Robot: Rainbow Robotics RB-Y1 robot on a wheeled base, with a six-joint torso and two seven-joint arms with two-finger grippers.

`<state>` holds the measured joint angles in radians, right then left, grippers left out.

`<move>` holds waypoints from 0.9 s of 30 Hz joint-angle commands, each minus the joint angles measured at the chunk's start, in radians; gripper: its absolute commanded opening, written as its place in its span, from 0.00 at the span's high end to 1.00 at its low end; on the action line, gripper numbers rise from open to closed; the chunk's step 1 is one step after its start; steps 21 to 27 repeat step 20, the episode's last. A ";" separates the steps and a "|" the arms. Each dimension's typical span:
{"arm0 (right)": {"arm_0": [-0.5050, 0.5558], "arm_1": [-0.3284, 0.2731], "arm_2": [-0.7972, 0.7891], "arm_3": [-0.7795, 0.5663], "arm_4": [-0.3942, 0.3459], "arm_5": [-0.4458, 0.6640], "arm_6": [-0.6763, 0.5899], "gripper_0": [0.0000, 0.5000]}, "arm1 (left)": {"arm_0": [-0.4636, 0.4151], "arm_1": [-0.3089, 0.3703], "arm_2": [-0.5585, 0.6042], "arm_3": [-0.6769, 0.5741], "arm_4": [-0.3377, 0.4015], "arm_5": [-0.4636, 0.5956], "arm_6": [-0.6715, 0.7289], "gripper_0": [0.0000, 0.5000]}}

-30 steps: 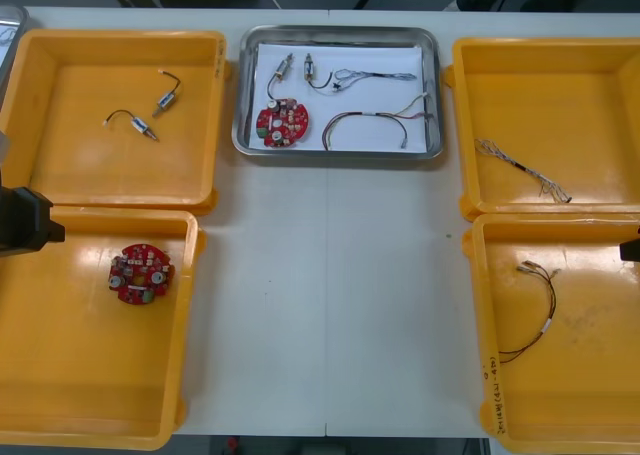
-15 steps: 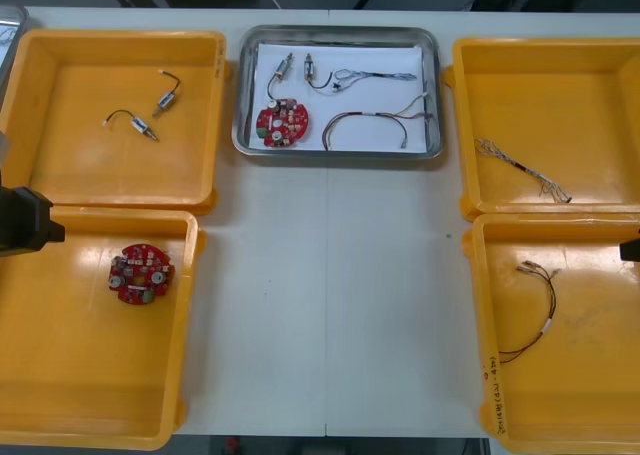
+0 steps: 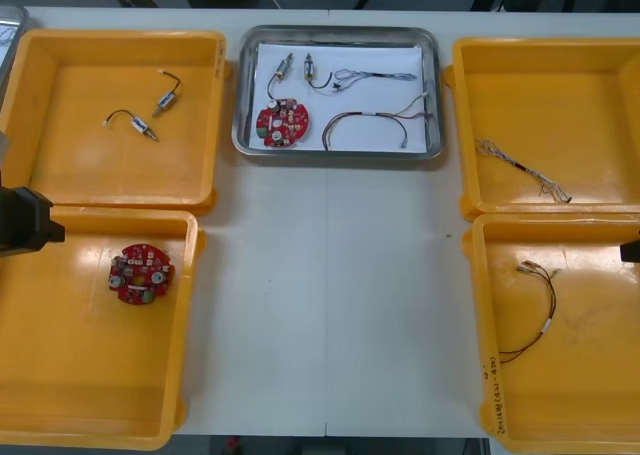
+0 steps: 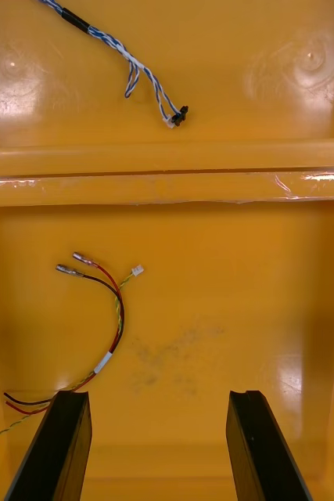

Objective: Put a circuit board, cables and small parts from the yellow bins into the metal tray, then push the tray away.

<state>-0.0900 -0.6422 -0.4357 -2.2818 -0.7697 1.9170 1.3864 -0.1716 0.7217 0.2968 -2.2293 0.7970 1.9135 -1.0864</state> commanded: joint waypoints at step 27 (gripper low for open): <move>0.016 -0.039 -0.028 -0.033 -0.008 0.003 0.003 0.00 | 0.015 0.042 0.027 -0.032 -0.004 0.006 -0.081 0.00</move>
